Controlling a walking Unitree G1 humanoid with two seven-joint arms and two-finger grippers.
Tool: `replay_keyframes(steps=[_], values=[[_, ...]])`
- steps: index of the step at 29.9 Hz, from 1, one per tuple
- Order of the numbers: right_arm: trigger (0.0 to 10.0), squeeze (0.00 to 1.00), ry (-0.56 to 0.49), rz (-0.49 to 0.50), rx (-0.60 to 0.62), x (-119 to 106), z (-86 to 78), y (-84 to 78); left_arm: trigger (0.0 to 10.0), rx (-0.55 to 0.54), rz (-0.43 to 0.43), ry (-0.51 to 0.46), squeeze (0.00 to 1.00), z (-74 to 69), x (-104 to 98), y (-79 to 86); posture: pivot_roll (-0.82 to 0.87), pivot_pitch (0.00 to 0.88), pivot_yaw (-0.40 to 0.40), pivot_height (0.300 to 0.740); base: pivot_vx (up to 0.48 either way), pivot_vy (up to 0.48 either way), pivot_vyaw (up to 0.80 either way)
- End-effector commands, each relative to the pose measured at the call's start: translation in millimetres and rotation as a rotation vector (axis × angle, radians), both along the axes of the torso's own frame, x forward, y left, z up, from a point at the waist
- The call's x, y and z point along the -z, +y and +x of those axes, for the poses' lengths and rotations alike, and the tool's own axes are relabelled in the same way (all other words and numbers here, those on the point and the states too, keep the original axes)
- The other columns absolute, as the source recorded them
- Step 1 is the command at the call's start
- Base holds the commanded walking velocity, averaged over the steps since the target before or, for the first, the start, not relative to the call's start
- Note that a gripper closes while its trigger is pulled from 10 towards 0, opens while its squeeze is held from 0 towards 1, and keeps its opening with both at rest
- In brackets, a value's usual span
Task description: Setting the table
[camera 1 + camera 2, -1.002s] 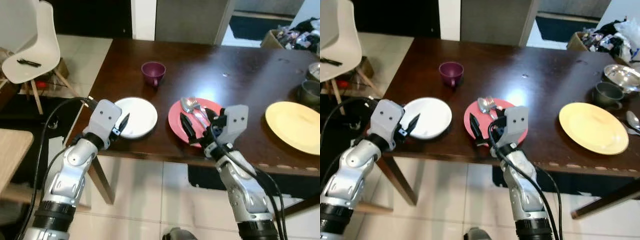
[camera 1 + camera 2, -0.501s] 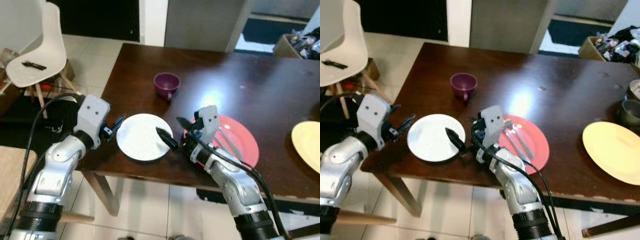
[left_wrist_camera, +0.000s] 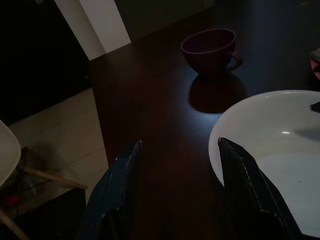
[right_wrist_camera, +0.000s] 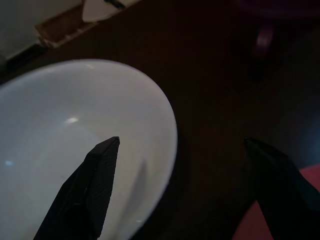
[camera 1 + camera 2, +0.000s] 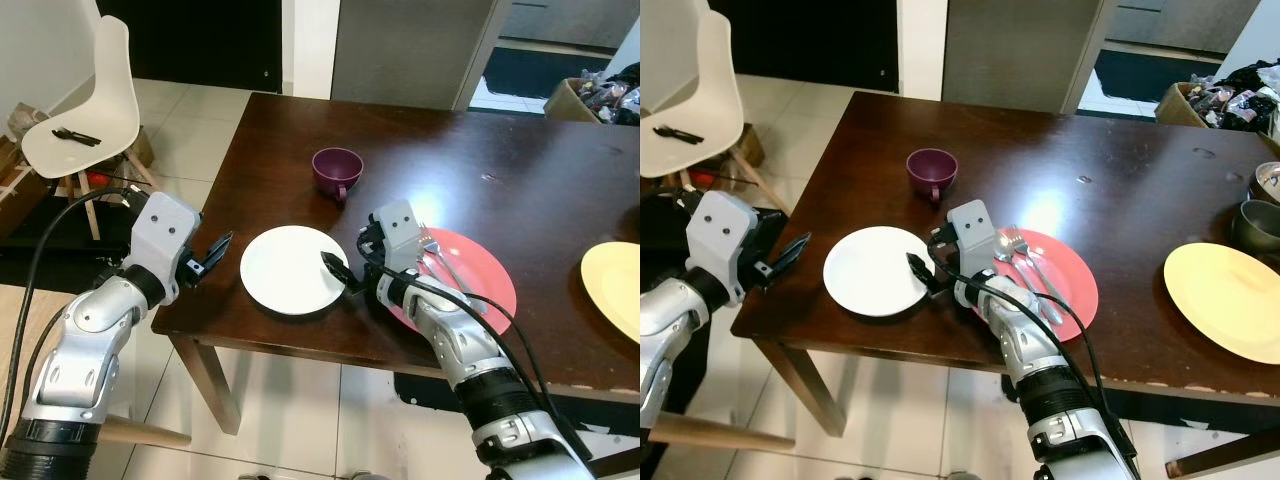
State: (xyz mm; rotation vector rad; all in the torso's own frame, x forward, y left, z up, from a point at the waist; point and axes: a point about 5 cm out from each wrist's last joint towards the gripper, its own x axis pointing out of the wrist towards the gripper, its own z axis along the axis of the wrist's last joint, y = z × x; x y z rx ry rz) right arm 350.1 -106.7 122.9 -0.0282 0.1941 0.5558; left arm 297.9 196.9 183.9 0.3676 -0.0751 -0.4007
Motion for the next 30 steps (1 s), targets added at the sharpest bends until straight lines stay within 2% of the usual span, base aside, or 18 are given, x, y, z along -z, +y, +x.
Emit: replay_keyframes(steps=[1, 3, 11, 13, 14, 15, 16, 17, 18, 26, 30], values=[[10.0, 0.00, 0.045, 0.057, -0.024, 5.7, 1.4, 2.9, 10.0, -0.005, 0.008, 0.019, 0.00, -3.7, 1.3, 2.7, -0.03, 0.029, 0.016, 0.740, 0.000, 0.000, 0.00], [10.0, 0.00, 0.097, 0.144, -0.084, 7.1, 0.0, 8.3, 10.0, -0.006, 0.013, 0.022, 0.00, -5.0, 1.6, 2.6, -0.03, 0.033, 0.014, 0.740, 0.000, 0.000, 0.00], [10.0, 0.00, 0.172, 0.189, -0.141, 13.6, 0.2, 7.4, 10.0, -0.013, 0.014, 0.027, 0.00, -7.1, 2.0, 1.6, -0.02, 0.042, 0.006, 0.740, 0.000, 0.000, 0.00], [10.0, 0.00, 0.195, 0.156, -0.154, 18.2, -0.3, 5.8, 10.0, -0.017, 0.012, 0.029, 0.00, -8.0, 2.9, 1.3, -0.02, 0.045, 0.000, 0.740, 0.000, 0.000, 0.00], [4.5, 0.00, 0.212, 0.139, -0.158, 21.1, -0.8, 4.8, 10.0, -0.020, 0.011, 0.031, 0.00, -8.4, 3.7, 1.0, -0.02, 0.047, -0.006, 0.740, 0.000, 0.000, 0.00], [4.5, 0.00, 0.212, 0.139, -0.158, 21.1, -0.8, 4.8, 10.0, -0.020, 0.011, 0.031, 0.00, -8.4, 3.7, 1.0, -0.02, 0.047, -0.006, 0.740, 0.000, 0.000, 0.00], [1.6, 0.00, 0.228, 0.123, -0.162, 24.1, -0.9, 3.8, 10.0, -0.023, 0.010, 0.032, 0.00, -8.9, 4.3, 0.8, -0.02, 0.047, -0.006, 0.740, 0.000, 0.000, 0.00], [1.6, 0.00, 0.228, 0.123, -0.162, 24.1, -0.9, 3.8, 10.0, -0.023, 0.010, 0.032, 0.00, -8.9, 4.3, 0.8, -0.02, 0.047, -0.006, 0.740, 0.000, 0.000, 0.00], [0.0, 0.00, 0.240, 0.110, -0.165, 26.7, -1.2, 2.7, 10.0, -0.026, 0.008, 0.034, 0.00, -9.2, 4.8, 0.3, -0.02, 0.048, -0.012, 0.740, 0.000, 0.000, 0.00], [0.0, 0.00, 0.274, 0.080, -0.198, 32.0, -1.9, -2.1, 10.0, -0.044, 0.001, 0.042, 0.00, -11.8, 8.7, -1.1, -0.02, 0.049, -0.019, 0.740, 0.000, 0.000, 0.00], [0.0, 0.00, 0.251, 0.128, -0.182, 25.9, 2.0, -3.2, 10.0, -0.049, -0.001, 0.043, 0.00, -11.5, 9.8, -1.9, -0.03, 0.046, -0.019, 0.740, 0.000, 0.000, 0.00]])
